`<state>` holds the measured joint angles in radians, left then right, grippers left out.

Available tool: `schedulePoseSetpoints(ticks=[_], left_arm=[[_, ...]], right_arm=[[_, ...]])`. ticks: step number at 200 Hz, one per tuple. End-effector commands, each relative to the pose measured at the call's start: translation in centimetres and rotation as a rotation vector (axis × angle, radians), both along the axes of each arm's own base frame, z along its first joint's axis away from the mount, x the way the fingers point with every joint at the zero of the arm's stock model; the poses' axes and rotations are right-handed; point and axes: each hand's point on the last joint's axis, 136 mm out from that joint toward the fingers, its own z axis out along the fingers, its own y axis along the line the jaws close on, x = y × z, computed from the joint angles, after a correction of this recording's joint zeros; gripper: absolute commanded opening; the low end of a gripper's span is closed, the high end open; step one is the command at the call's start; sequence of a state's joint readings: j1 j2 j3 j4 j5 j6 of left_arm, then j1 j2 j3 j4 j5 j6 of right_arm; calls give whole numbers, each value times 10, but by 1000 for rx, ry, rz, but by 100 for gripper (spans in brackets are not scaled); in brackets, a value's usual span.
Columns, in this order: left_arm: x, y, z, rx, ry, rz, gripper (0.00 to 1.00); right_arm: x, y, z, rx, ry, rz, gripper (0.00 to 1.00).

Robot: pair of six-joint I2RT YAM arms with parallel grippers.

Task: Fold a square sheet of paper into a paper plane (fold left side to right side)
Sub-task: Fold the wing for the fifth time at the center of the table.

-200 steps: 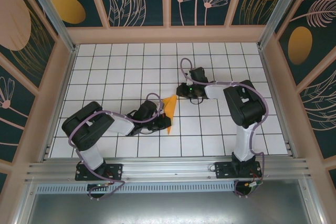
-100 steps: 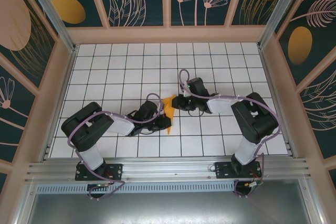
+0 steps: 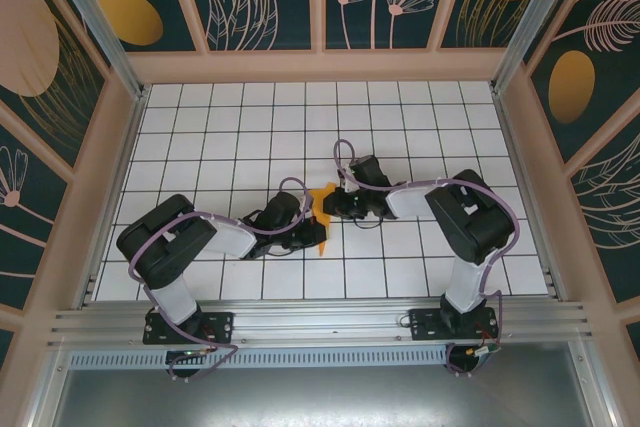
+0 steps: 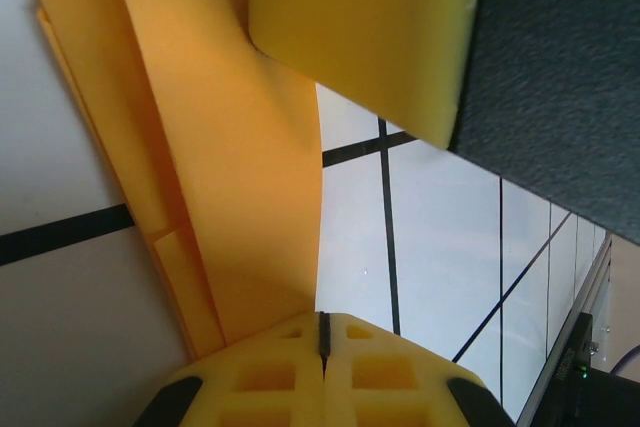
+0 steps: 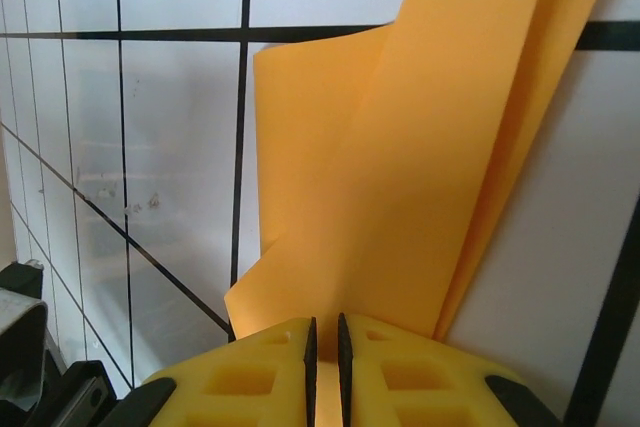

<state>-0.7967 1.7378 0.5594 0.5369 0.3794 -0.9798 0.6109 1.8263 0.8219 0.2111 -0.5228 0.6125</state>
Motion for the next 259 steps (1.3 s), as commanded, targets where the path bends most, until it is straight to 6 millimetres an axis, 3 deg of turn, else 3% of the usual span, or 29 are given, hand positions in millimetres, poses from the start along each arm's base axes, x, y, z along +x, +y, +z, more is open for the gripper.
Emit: schedulePoseSetpoints(ticks=[1, 35, 40, 73, 113, 195, 259], left_arm=[[-16, 27, -36, 157, 71, 16, 4], [-15, 21, -22, 99, 59, 21, 10], [-12, 17, -8, 63, 34, 22, 10], [-5, 7, 32, -26, -25, 23, 17], [-5, 1, 58, -77, -45, 6, 20], [-23, -20, 43, -80, 37, -106, 20], [-22, -6, 18, 36, 59, -58, 20]], right_arm=[[-2, -3, -14, -55, 27, -6, 16], [-3, -16, -35, -163, 79, -40, 16], [-4, -18, -38, -173, 86, -42, 16], [-8, -22, -45, -200, 107, -49, 16], [-7, -21, -43, -199, 102, -47, 16], [-8, -22, -45, -216, 98, -36, 15], [-8, -21, -45, -223, 97, -31, 15]])
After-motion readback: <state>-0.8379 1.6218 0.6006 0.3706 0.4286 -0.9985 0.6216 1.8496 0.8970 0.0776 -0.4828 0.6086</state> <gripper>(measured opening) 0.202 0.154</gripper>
